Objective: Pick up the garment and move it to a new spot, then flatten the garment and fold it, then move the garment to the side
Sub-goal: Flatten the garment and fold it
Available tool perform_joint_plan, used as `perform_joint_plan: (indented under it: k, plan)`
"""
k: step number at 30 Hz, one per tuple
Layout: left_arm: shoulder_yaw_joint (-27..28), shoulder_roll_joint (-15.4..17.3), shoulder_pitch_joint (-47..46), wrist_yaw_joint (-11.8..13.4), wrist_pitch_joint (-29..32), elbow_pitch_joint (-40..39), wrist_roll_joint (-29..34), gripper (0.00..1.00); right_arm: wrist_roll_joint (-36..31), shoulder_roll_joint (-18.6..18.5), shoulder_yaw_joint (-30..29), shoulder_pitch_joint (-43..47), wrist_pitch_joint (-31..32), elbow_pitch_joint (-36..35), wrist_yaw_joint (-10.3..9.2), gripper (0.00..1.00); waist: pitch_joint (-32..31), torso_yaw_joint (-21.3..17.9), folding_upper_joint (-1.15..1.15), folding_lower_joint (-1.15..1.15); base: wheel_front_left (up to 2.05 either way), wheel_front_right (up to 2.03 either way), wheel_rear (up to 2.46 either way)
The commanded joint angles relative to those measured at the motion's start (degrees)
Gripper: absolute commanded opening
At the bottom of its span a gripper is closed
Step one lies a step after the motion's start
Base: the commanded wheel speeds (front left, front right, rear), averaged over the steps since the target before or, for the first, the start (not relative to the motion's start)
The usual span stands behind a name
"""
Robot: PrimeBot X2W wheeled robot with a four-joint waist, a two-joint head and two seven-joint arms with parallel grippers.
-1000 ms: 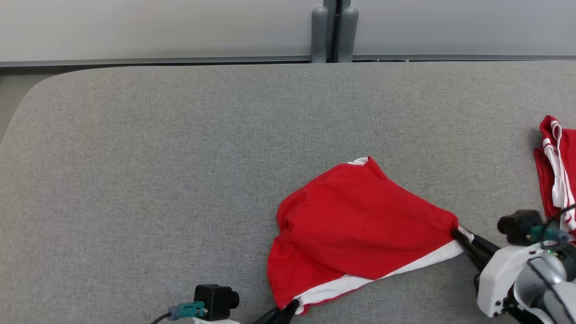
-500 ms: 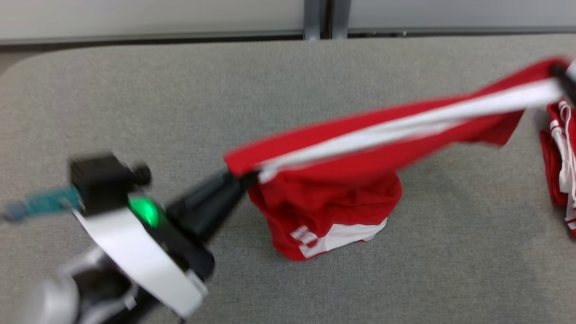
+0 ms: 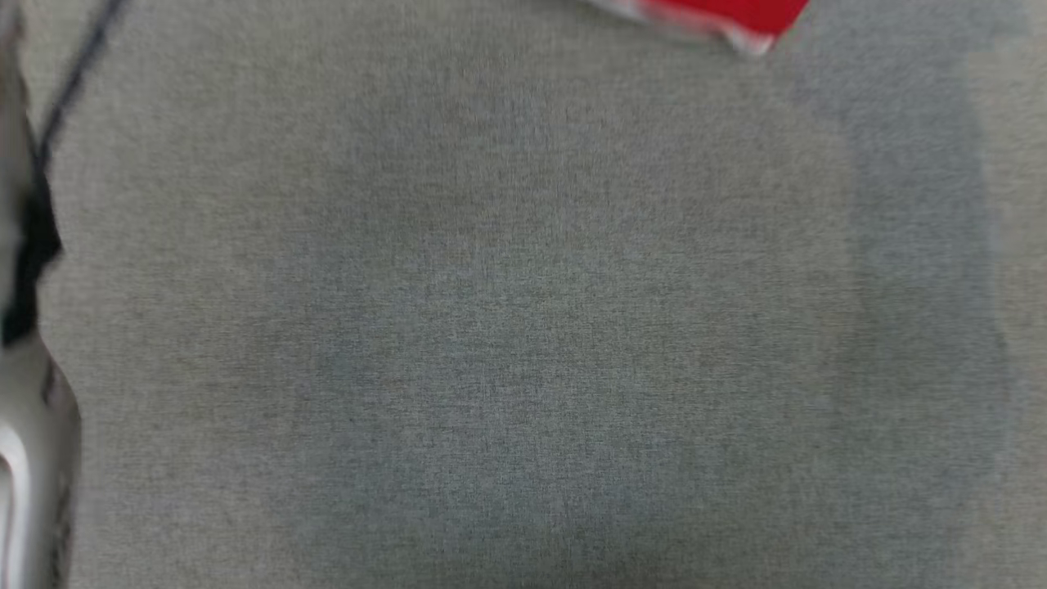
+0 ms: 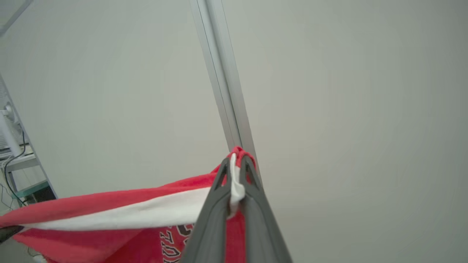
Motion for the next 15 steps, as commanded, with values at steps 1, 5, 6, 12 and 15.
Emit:
perform_joint_plan:
  k: [1,5,6,12,15]
  plan:
    - [0.11,0.25,-2.04,-0.61,-1.39,2.53,1.31,0.0,-1.31,0.59,-0.48,-1.9,-1.59,1.82,0.0,0.0,3.7,-0.29,0.0,0.0,0.0,0.0,0.0]
    - [0.03,-0.59,-8.78,-3.44,-8.69,12.97,2.64,0.0,-2.82,4.91,-2.15,-7.32,-8.33,9.44,0.0,0.0,5.23,-1.11,0.0,0.0,0.0,0.0,0.0]
    - [-0.36,-0.55,-9.13,-4.03,-10.38,15.19,2.9,0.0,-2.34,5.44,-1.84,-6.84,-9.62,10.6,0.0,0.0,5.39,-1.18,0.0,0.0,0.0,0.0,0.0]
    - [-6.61,0.05,1.05,-5.49,-15.48,21.0,-1.56,0.0,4.46,6.26,2.0,8.99,-15.33,9.86,0.0,0.0,3.93,-2.02,0.0,0.0,0.0,0.0,0.0]
    - [-13.56,3.2,11.62,-5.52,-14.27,17.17,-7.24,0.0,8.86,5.28,3.83,22.44,-17.86,6.22,0.02,0.0,1.24,-2.48,0.0,0.0,0.0,0.0,0.0]
